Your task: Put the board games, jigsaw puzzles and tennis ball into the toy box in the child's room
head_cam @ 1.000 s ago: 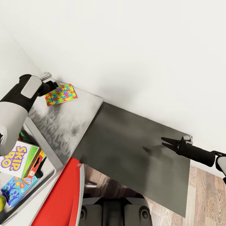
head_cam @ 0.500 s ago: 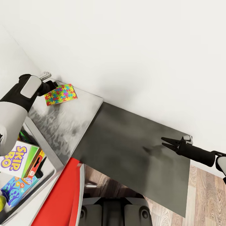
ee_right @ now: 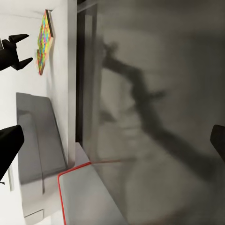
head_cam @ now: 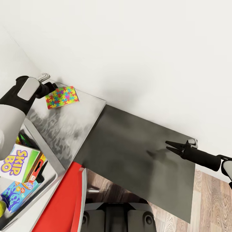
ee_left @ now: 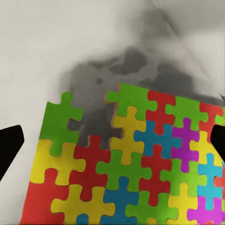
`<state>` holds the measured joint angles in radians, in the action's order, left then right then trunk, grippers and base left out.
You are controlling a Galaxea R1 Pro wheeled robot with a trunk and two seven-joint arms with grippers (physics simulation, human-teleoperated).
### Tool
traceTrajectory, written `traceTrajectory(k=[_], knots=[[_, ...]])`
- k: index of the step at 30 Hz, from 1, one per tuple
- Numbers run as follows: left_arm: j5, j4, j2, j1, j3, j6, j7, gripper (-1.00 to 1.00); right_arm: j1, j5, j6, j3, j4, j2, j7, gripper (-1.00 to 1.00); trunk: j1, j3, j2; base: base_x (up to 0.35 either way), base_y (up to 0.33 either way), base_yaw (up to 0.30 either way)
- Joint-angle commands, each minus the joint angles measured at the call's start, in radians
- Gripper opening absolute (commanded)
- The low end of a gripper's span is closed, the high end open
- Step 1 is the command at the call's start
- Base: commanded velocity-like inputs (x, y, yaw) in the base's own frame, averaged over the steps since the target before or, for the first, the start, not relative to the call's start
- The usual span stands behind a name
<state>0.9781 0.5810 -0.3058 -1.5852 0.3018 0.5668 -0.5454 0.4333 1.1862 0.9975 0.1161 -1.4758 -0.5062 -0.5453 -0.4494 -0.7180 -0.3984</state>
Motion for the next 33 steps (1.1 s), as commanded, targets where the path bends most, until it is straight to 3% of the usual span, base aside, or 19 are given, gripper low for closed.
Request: traceTrajectory(k=[1, 13, 33], knots=[[0.01, 0.001, -0.003, -0.001, 0.008, 0.0, -0.017, 1.0, 0.001, -0.005, 0.004, 0.001, 0.0, 0.0, -0.006, 1.0, -0.001, -0.001, -0.002, 0.0, 0.0, 0.0], [0.006, 0.0, -0.016, -0.001, 0.009, -0.002, -0.104, 1.0, 0.001, -0.005, 0.004, 0.001, 0.0, 0.0, -0.006, 1.0, -0.001, -0.001, -0.002, 0.0, 0.0, 0.0], [-0.007, -0.059, -0.021, -0.001, 0.011, -0.003, -0.115, 1.0, 0.001, -0.005, 0.004, 0.001, 0.0, 0.0, -0.006, 1.0, -0.001, -0.001, -0.002, 0.0, 0.0, 0.0]])
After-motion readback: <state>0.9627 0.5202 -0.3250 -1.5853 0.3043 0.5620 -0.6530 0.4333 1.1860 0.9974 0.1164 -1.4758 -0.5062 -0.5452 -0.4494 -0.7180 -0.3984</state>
